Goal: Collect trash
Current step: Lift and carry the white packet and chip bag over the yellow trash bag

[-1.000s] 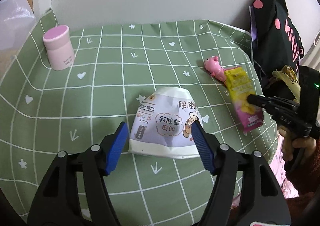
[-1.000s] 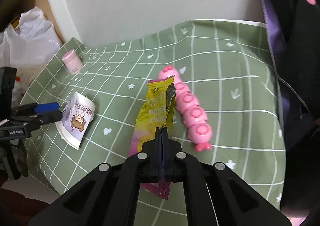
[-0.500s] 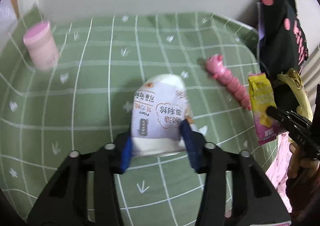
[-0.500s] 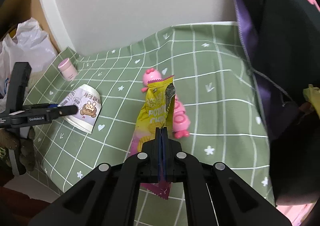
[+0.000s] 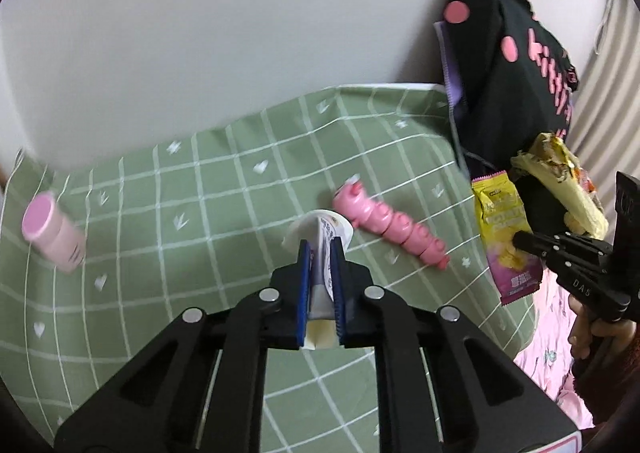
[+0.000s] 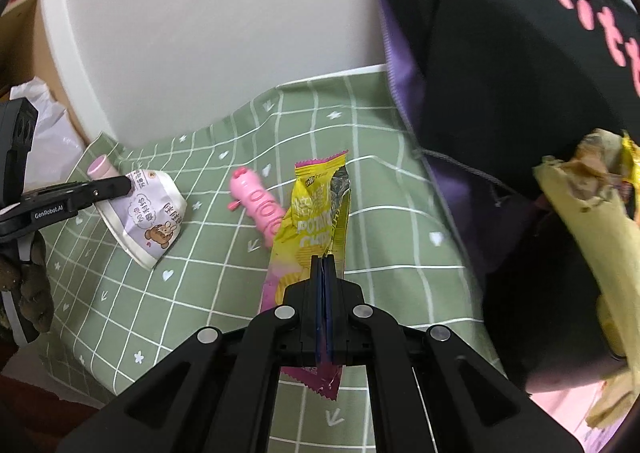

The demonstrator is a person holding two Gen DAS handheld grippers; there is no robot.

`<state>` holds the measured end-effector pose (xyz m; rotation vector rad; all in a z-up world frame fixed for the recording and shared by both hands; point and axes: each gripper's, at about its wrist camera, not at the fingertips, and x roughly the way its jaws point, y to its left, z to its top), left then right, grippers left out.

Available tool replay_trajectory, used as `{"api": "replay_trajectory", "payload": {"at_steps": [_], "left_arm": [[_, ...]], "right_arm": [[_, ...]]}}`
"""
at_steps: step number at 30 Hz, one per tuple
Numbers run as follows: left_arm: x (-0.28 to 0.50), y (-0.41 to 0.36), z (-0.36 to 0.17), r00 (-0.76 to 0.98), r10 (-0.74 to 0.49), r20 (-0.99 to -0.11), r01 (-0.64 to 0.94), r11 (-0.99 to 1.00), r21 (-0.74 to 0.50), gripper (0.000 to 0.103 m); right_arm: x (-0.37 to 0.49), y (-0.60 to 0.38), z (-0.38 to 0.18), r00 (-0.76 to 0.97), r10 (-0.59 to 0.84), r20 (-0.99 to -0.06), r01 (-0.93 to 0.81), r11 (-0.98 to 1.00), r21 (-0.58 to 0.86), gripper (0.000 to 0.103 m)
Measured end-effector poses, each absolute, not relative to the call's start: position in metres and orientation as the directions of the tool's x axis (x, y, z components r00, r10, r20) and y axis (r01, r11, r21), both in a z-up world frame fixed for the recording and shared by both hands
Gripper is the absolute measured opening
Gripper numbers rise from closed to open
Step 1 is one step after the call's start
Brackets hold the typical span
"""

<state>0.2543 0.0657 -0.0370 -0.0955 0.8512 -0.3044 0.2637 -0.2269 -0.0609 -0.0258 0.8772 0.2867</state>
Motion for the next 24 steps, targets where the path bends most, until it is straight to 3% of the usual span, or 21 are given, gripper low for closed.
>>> {"api": "replay_trajectory", "payload": {"at_steps": [10, 13, 17, 24], "left_arm": [[0.273, 0.059, -0.049, 0.57, -0.41, -0.712, 0.292, 0.911, -0.292, 0.01], [0.273, 0.056, -0.061, 0.544, -0.413, -0.731, 0.297, 0.909, -0.293, 0.02], [0.271, 0.052, -0.071, 0.509, -0.403, -0.76, 0.297, 0.911, -0.284, 0.023], [0.27, 0.049, -0.045, 0.555, -0.421, -0.717, 0.31, 0.905, -0.291, 0.021]], "right_arm": [[0.253, -0.239, -0.058, 0.623, 0.193, -0.758, -0.194, 0.977, 0.089, 0.003], [0.254, -0.236, -0.058, 0.617, 0.197, -0.762, -0.208, 0.975, 0.083, 0.003], [0.257, -0.232, -0.06, 0.613, 0.206, -0.763, -0.223, 0.971, 0.082, 0.003], [0.256, -0.236, -0.057, 0.621, 0.201, -0.757, -0.226, 0.971, 0.073, 0.003]]}}
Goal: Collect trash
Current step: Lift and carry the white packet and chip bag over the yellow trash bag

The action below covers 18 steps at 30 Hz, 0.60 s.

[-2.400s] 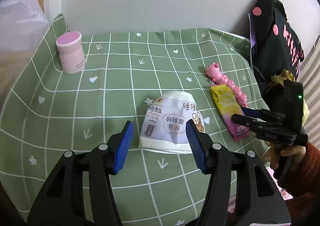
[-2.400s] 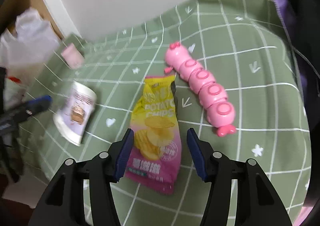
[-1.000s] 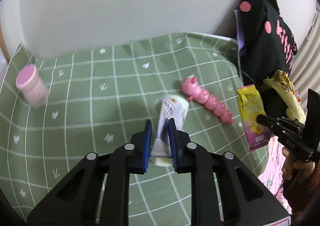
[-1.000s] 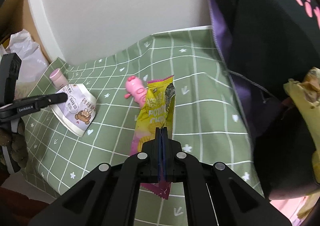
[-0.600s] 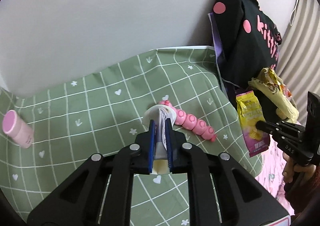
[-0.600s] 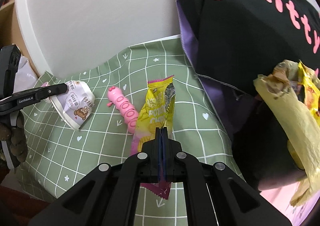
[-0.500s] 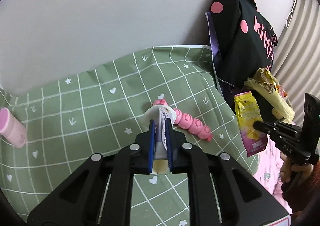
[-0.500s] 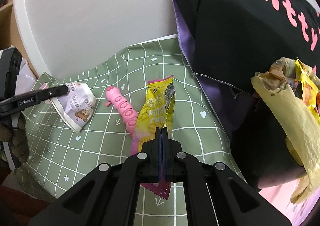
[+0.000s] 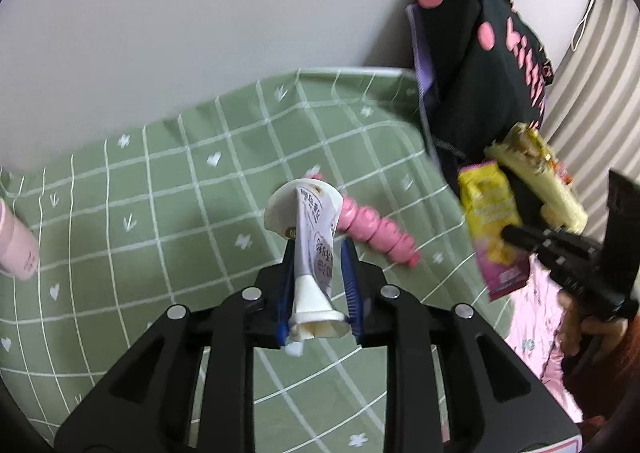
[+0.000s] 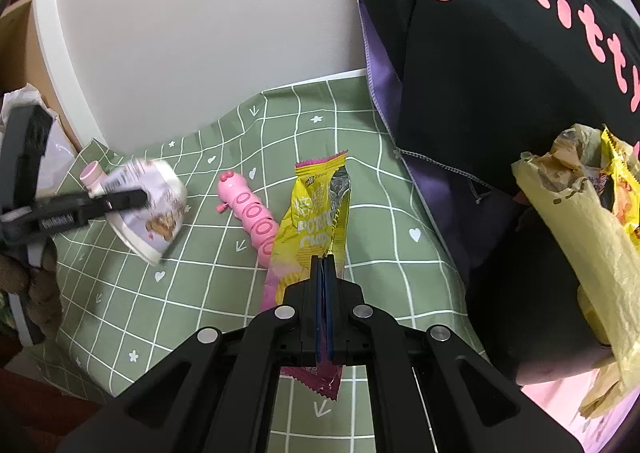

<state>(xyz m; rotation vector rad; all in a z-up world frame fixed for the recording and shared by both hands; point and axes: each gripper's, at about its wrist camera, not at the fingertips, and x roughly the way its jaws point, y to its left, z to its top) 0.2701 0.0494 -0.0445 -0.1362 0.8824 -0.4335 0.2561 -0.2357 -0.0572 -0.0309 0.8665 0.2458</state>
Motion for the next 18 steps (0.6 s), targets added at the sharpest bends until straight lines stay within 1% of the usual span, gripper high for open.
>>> {"api": "replay_trajectory", "payload": {"at_steps": [3, 5, 8, 12, 15, 18], "left_arm": [[0.274, 0.029, -0.019, 0.566, -0.462, -0.683, 0.373, 0.882, -0.288, 0.021], [0.276, 0.006, 0.005, 0.571, -0.505, -0.647, 0.443, 0.853, -0.274, 0.021], [0.285, -0.033, 0.042, 0.553, -0.594, -0.585, 0.545, 0.788, -0.285, 0.021], [0.298, -0.092, 0.082, 0.479, -0.708, -0.519, 0.645, 0.685, -0.339, 0.022], [0.302, -0.142, 0.1, 0.418, -0.752, -0.509, 0.703, 0.623, -0.343, 0.022], [0.297, -0.188, 0.107, 0.375, -0.774, -0.51, 0.761, 0.572, -0.307, 0.022]], "right_arm": [[0.251, -0.244, -0.046, 0.641, 0.193, -0.743, -0.213, 0.975, 0.069, 0.003], [0.244, -0.253, -0.031, 0.669, 0.181, -0.721, -0.194, 0.979, 0.066, 0.003], [0.229, -0.269, 0.003, 0.733, 0.148, -0.664, -0.163, 0.986, 0.04, 0.003], [0.213, -0.303, 0.042, 0.794, 0.039, -0.607, -0.066, 0.998, -0.022, 0.003], [0.204, -0.341, 0.061, 0.81, -0.076, -0.581, 0.051, 0.997, -0.06, 0.003], [0.19, -0.38, 0.075, 0.815, -0.15, -0.56, 0.145, 0.988, -0.054, 0.003]]}}
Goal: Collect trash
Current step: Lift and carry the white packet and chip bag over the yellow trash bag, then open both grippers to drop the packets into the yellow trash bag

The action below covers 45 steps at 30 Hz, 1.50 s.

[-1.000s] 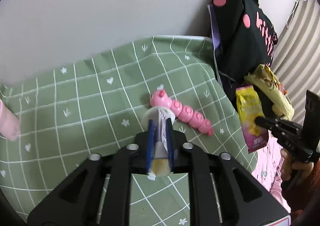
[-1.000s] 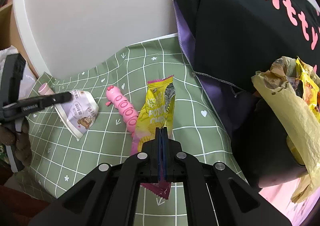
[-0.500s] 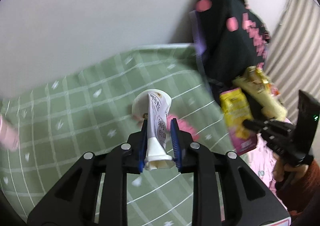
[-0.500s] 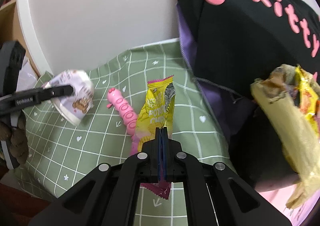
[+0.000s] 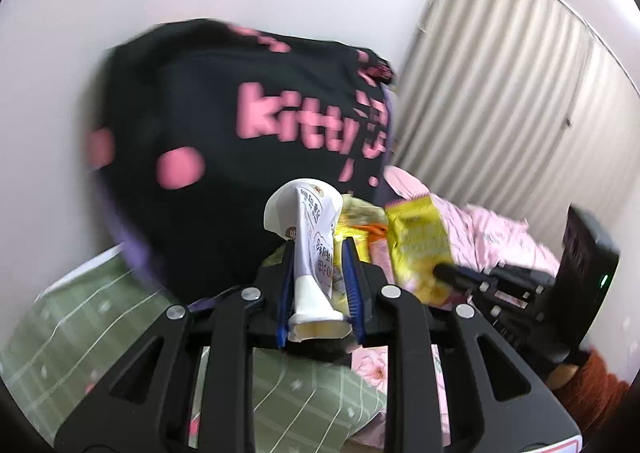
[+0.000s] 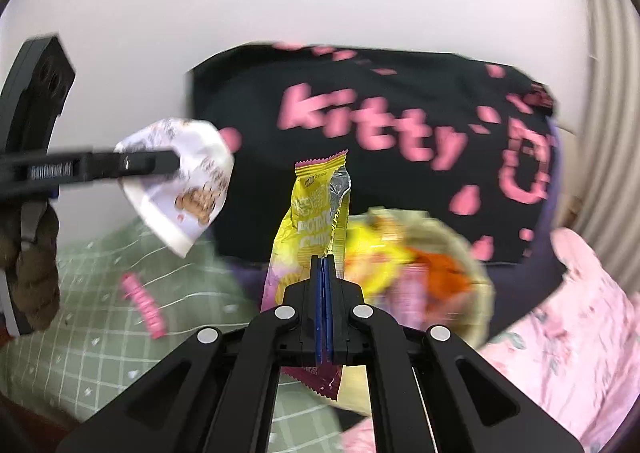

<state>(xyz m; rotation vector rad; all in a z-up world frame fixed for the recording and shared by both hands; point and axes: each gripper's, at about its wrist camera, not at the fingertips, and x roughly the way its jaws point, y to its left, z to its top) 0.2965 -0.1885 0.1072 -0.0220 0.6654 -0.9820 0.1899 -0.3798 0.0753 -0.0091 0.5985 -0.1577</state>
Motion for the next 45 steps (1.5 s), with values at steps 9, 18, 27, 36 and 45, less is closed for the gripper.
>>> {"api": "replay_trajectory", "payload": {"at_steps": [9, 18, 27, 36, 45], "left_arm": [[0.3, -0.288, 0.096, 0.287, -0.808, -0.515, 0.827, 0.481, -0.293, 0.022], [0.333, -0.347, 0.032, 0.252, -0.705, -0.663, 0.813, 0.526, -0.25, 0.022], [0.322, -0.36, 0.0, 0.222, -0.619, -0.753, 0.844, 0.509, -0.169, 0.022], [0.327, -0.356, -0.004, 0.161, -0.645, -0.747, 0.831, 0.497, -0.25, 0.022], [0.329, -0.36, 0.005, 0.14, -0.67, -0.729, 0.799, 0.511, -0.316, 0.029]], "right_arm": [[0.167, -0.458, 0.092, 0.789, -0.281, -0.546, 0.284, 0.955, -0.081, 0.003], [0.208, -0.5, 0.065, 0.755, -0.255, -0.604, 0.266, 0.961, -0.074, 0.003], [0.249, -0.498, 0.008, 0.679, -0.13, -0.723, 0.165, 0.986, -0.023, 0.003], [0.252, -0.5, -0.005, 0.633, -0.141, -0.761, 0.185, 0.982, -0.028, 0.003], [0.24, -0.503, -0.001, 0.664, -0.11, -0.74, 0.183, 0.983, 0.018, 0.003]]}}
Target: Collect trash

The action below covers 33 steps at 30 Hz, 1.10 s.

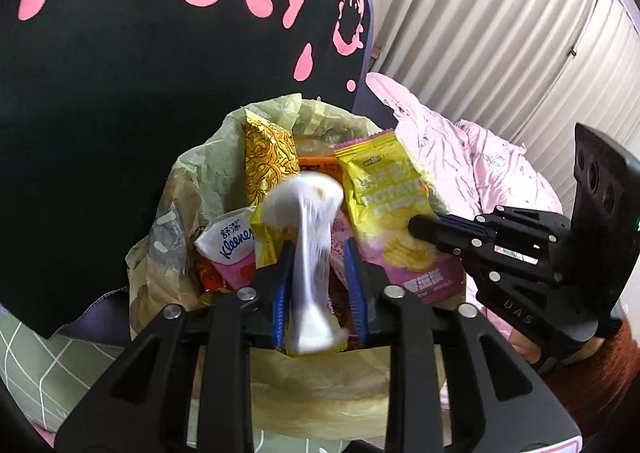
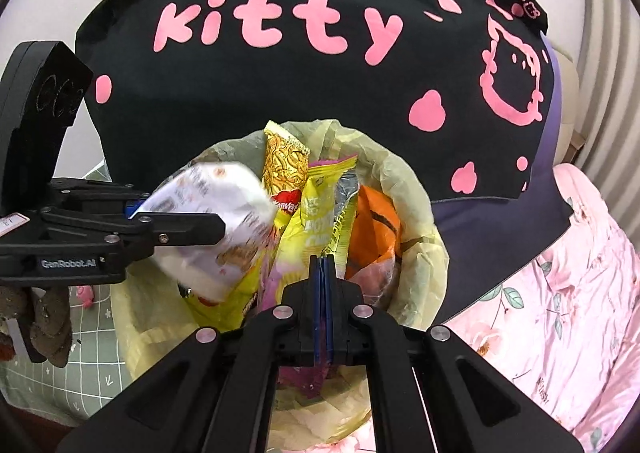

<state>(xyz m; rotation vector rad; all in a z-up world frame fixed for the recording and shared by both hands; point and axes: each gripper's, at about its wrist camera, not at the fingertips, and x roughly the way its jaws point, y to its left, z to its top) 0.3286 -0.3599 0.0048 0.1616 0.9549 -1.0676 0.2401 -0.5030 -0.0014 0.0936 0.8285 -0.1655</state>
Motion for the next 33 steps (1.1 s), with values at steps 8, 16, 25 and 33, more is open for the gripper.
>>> {"api": "replay_trajectory", "payload": {"at_steps": [8, 16, 25, 33], "left_arm": [[0.322, -0.341, 0.026, 0.241, -0.687, -0.686, 0.737, 0.589, -0.331, 0.059], [0.307, -0.297, 0.033, 0.449, -0.609, -0.654, 0.621, 0.739, -0.262, 0.066], [0.245, -0.194, 0.033, 0.648, -0.447, -0.617, 0.457, 0.876, -0.155, 0.066], [0.143, -0.095, 0.028, 0.793, -0.171, -0.585, 0.192, 0.981, -0.027, 0.066]], "right_arm": [[0.236, -0.51, -0.001, 0.69, -0.101, -0.716, 0.178, 0.984, 0.032, 0.009], [0.233, -0.5, -0.005, 0.701, -0.112, -0.705, 0.18, 0.983, 0.023, 0.043], [0.201, -0.444, 0.028, 0.795, -0.111, -0.596, 0.143, 0.99, 0.006, 0.045], [0.154, -0.339, 0.02, 0.788, 0.014, -0.616, 0.01, 0.999, 0.037, 0.045]]}}
